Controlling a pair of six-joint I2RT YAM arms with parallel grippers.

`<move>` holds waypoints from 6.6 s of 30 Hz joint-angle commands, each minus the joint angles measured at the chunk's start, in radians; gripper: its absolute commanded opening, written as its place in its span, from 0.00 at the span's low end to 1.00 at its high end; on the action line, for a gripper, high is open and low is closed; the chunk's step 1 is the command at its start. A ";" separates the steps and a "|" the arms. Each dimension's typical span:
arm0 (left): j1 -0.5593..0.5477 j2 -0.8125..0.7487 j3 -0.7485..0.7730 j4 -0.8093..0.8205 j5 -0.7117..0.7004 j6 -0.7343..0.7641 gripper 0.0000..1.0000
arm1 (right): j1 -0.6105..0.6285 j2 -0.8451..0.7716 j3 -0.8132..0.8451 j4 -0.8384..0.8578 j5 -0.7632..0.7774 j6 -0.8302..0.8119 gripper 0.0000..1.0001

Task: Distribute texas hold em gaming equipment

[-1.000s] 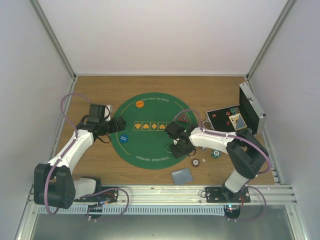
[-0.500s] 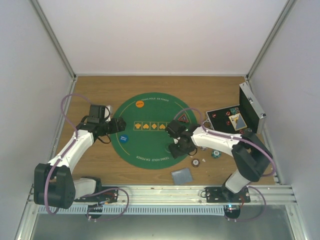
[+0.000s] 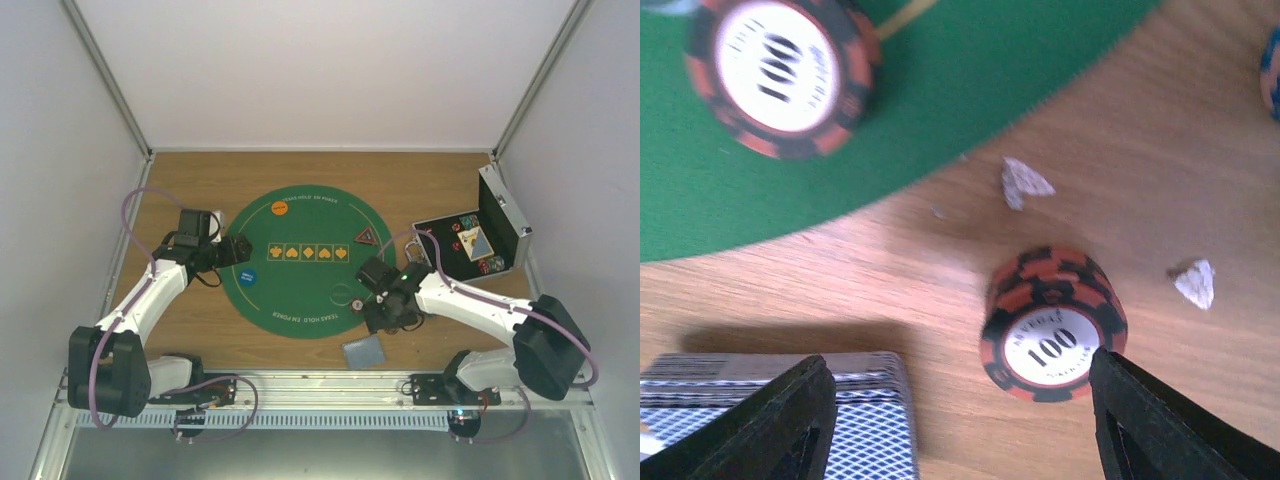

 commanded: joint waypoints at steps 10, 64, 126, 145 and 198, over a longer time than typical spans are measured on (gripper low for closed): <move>0.006 -0.010 -0.005 0.026 -0.003 -0.006 0.93 | -0.006 -0.002 -0.067 -0.002 0.008 0.113 0.71; 0.006 0.011 -0.010 0.044 0.000 -0.015 0.93 | -0.093 0.041 -0.107 0.082 0.004 0.053 0.41; 0.085 -0.148 0.005 0.034 -0.336 -0.010 0.93 | 0.265 1.108 1.302 -0.006 -0.103 -0.388 0.40; 0.091 -0.145 0.001 0.036 -0.333 -0.015 0.94 | 0.283 1.177 1.391 -0.001 -0.200 -0.450 0.41; 0.099 -0.184 -0.035 0.074 -0.224 0.064 0.93 | 0.022 -0.021 0.081 0.012 0.024 0.051 0.98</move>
